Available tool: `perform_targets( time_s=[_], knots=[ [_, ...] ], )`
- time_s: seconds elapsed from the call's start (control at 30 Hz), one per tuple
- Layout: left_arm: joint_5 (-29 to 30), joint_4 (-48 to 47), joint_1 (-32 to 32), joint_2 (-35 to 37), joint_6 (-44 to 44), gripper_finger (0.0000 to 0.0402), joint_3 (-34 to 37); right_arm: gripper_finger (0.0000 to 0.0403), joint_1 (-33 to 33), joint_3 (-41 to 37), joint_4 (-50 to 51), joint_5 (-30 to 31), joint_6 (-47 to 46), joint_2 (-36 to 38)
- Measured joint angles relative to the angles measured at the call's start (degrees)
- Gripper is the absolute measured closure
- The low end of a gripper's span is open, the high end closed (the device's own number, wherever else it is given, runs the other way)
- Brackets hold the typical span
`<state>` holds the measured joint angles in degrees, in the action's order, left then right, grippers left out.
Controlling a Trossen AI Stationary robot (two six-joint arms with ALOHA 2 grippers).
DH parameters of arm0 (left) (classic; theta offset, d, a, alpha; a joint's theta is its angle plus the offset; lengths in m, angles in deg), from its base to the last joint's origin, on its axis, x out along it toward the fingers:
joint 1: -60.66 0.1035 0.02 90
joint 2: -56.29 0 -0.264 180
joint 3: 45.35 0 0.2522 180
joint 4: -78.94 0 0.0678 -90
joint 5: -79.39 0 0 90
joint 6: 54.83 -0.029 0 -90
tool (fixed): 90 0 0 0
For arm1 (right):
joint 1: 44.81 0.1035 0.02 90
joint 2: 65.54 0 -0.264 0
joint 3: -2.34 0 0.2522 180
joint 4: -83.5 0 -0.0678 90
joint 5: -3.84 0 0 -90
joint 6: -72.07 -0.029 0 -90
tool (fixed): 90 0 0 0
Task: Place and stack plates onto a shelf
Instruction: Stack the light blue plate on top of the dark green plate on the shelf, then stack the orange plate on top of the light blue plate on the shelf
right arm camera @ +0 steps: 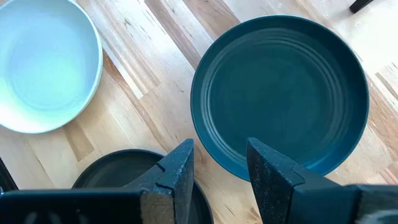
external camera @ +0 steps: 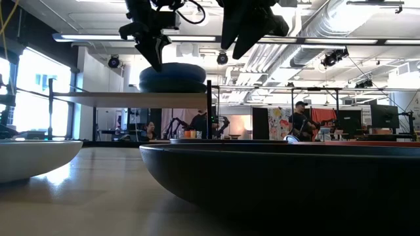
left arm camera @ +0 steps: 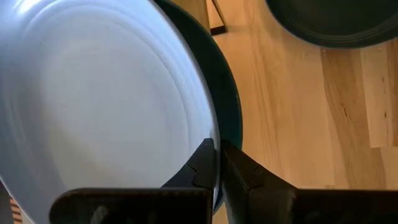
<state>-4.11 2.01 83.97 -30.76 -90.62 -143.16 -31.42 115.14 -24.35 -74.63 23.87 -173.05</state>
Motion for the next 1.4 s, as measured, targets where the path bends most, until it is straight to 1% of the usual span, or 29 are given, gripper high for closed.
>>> perform_targets(
  time_s=[0.1, 0.27, 0.37, 0.63, 0.83, 0.97, 1.03, 1.2, 1.4],
  knots=[
    [0.1, 0.0, 0.0, 0.0, 0.0, 0.0401, 0.0, 0.0279, 0.0, 0.0, 0.0, 0.0, -0.5, 0.0],
    [4.0, 0.2, 0.0, 0.0, 0.0, 0.0401, 0.0, 0.0279, 0.0, 0.0, 0.0, 0.0, -2.4, 0.0],
    [4.2, 0.1, 0.0, 0.0, 0.1, 0.0396, 0.0, 0.0279, 0.0, 0.0, 0.0, 0.0, -2.4, 0.0],
    [2.6, 0.1, -0.1, 0.0, 0.0, 0.0359, 0.0, 0.0279, 0.0, 0.0, 0.0, 0.0, -2.3, 0.0],
    [2.3, 0.0, -0.1, 0.0, 0.4, 0.0350, 0.0, 0.0279, 0.0, 0.0, 0.0, 0.9, -2.3, 0.0],
    [-2.3, -0.1, -0.1, 0.0, 1.2, 0.0353, 0.0, 0.0279, 0.0, 0.0, 0.0, 1.6, -2.3, 0.0],
    [-3.0, 0.0, -0.4, 0.0, 1.2, 0.0353, 0.0, 0.0279, 0.0, 0.0, 0.0, 1.6, -2.3, 0.0],
    [1.8, 0.0, -0.5, 0.0, 1.6, 0.0353, 0.0, 0.0279, 0.0, 0.0, 0.0, 1.6, -2.3, 0.0],
    [5.3, 0.0, -0.5, 0.5, 2.8, 0.0353, 0.0, 0.0279, 0.0, 0.0, 0.0, 1.7, -2.3, 0.0]
  ],
)
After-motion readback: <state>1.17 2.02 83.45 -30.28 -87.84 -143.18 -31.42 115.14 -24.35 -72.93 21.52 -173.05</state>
